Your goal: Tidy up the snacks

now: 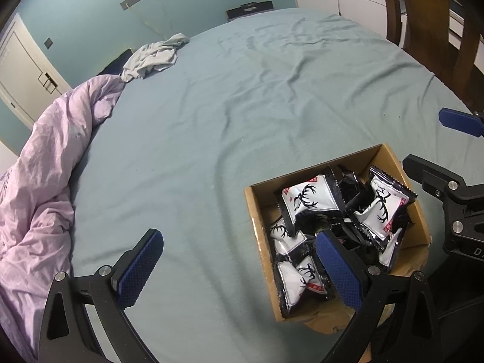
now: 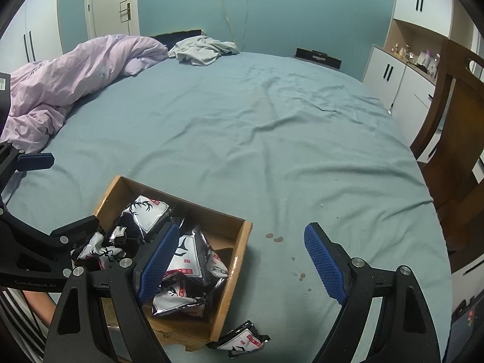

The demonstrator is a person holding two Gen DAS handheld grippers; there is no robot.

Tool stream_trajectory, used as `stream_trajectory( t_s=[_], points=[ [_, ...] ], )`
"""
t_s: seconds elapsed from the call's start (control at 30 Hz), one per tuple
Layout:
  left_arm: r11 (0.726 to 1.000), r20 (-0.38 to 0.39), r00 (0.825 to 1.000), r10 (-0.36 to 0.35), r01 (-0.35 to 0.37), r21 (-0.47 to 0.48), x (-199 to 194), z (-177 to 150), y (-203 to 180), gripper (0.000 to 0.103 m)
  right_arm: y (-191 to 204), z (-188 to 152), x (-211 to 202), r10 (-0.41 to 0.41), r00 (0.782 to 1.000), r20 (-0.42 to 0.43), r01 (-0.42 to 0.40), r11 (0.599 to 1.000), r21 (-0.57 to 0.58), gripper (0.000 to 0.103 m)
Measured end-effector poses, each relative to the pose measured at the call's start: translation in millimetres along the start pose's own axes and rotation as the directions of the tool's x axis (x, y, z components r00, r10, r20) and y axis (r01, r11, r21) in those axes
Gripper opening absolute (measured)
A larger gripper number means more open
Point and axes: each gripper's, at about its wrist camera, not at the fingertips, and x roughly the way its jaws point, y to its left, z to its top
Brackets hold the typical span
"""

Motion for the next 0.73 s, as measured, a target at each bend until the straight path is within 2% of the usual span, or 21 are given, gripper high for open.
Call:
stream_trajectory(
  t_s=[0.53, 0.67, 0.73],
  points=[
    [1.0, 0.006, 1.0, 0.007, -0.007, 0.018, -0.7, 0.3, -2.4, 0.103, 1.6, -1.2, -0.7, -0.003, 1.0, 0.0, 0.003, 1.0, -0.006, 0.085],
    [0.998, -0.011, 0.998, -0.057, 0.057, -0.013, 0.4, 0.6, 0.7, 0.103, 2.3, -0.8, -0.1, -0.003, 1.0, -0.002, 0.003, 1.0, -0.009, 0.085],
    [0.998, -0.023, 0.998, -0.058, 0.057, -0.023, 2.5, 0.5, 1.9, 0.103, 2.6, -1.1, 0.1, -0.004, 1.0, -0.002, 0.004, 1.0, -0.009, 0.085]
  ],
)
